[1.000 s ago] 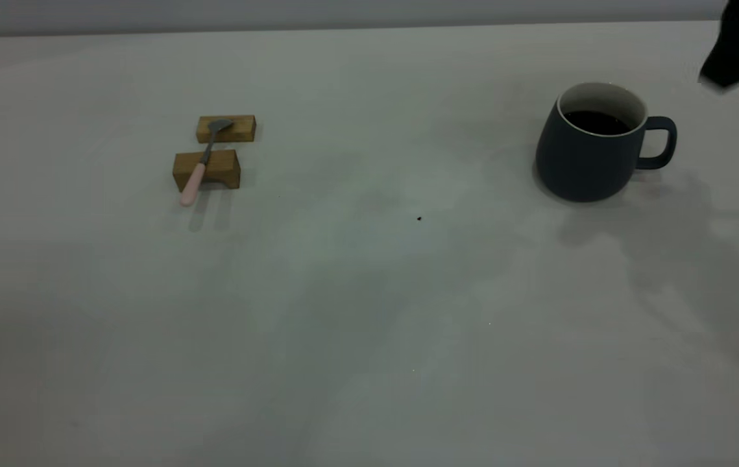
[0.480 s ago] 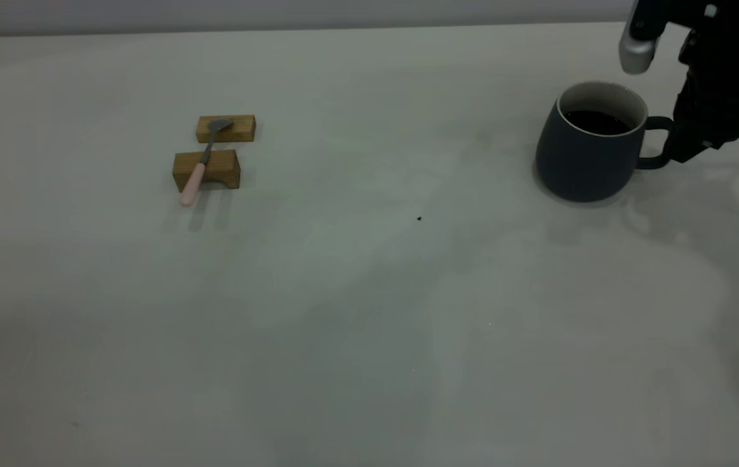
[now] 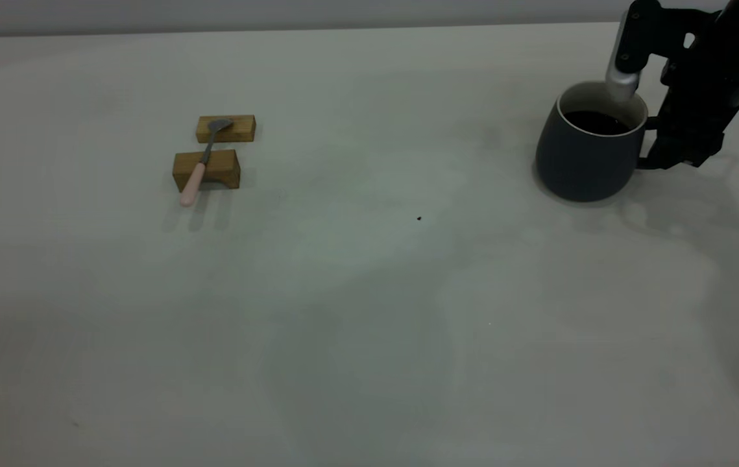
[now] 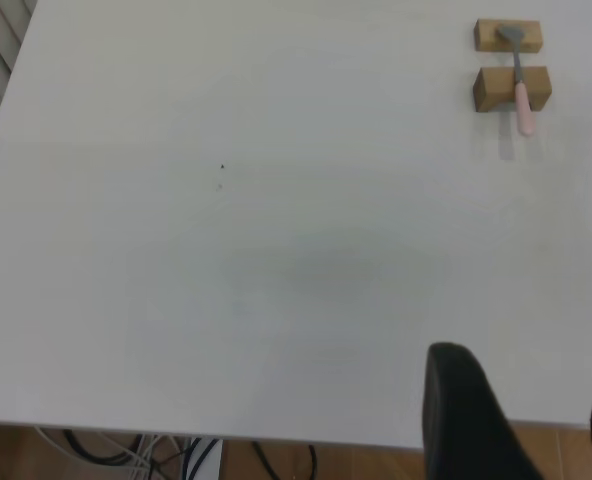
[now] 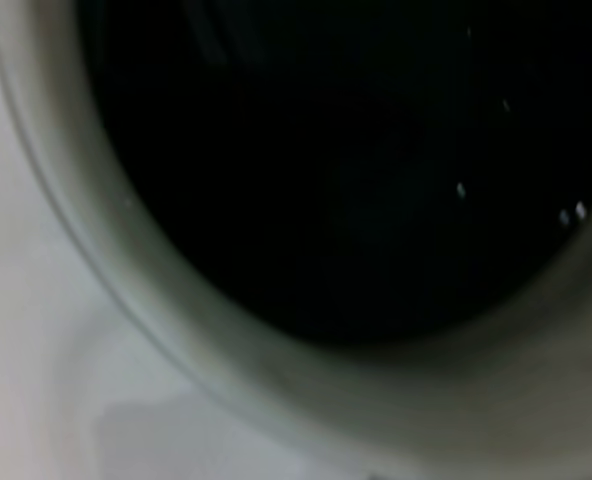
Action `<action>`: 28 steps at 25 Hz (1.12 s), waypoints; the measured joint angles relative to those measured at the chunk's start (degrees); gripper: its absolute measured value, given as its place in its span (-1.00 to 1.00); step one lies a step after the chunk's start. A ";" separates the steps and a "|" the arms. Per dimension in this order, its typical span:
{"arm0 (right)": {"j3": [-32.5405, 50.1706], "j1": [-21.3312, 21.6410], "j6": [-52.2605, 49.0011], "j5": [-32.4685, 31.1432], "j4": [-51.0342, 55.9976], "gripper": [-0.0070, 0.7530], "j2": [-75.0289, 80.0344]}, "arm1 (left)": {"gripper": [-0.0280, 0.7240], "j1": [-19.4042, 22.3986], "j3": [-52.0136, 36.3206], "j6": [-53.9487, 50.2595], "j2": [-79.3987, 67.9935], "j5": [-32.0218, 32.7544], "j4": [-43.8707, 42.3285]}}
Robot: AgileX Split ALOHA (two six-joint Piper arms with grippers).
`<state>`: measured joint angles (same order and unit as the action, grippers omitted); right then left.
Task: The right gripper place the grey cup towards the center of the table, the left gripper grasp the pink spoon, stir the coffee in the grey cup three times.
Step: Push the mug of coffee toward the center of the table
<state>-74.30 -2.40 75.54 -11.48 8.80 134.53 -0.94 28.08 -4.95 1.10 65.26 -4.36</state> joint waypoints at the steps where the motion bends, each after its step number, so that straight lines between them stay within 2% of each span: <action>1: 0.00 -0.52 0.01 0.05 0.06 0.44 0.08 | 0.11 0.00 0.00 0.00 0.00 0.00 0.00; 14: 0.00 -9.74 0.16 2.08 -0.02 0.44 0.19 | 0.11 0.00 0.00 0.00 0.00 0.00 0.00; 24: 0.00 -18.99 0.16 8.41 0.22 0.44 0.19 | 0.11 0.00 0.00 0.00 0.00 0.00 0.00; 28: 0.00 -21.42 0.16 9.99 0.22 0.44 0.19 | 0.11 0.00 0.00 0.00 0.00 0.00 0.00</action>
<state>-74.30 -23.82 75.70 -1.49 9.02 134.71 -0.94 28.08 -4.95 1.10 65.26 -4.36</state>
